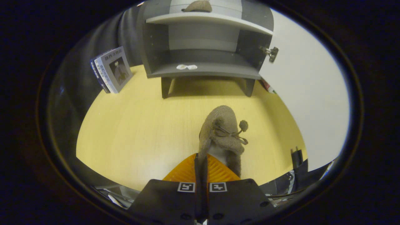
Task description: Open the shoe cabinet door, grab the shoes and put them into the shoe cabinet, then close the shoe cabinet door.
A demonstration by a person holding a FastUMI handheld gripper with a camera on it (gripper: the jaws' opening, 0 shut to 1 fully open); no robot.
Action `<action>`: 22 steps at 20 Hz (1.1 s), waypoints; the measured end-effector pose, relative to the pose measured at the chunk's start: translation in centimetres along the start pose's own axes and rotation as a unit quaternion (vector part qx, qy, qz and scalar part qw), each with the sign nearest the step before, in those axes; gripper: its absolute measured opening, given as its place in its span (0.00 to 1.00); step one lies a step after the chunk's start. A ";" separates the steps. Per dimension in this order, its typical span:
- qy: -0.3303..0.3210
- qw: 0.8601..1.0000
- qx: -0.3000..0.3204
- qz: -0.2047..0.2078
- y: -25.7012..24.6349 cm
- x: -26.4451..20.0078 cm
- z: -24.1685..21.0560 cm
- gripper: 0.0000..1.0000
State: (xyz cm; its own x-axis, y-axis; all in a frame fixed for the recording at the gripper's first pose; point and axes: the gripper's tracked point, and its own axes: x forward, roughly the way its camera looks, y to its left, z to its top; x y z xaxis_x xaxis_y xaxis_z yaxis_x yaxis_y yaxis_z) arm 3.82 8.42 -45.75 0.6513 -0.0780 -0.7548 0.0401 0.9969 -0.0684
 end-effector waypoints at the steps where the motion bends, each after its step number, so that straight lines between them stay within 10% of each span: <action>1: -0.007 1.000 0.004 -0.001 -0.2 -1.0 0.9 0.03; 22: -0.211 0.975 0.003 -0.067 -4.9 -16.5 25.7 0.02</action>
State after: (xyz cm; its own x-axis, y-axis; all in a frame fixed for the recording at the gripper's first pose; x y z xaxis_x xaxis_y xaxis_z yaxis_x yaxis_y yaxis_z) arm 12.29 5.17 -16.19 0.8936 -0.1964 -0.4037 0.1502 0.9782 -0.1436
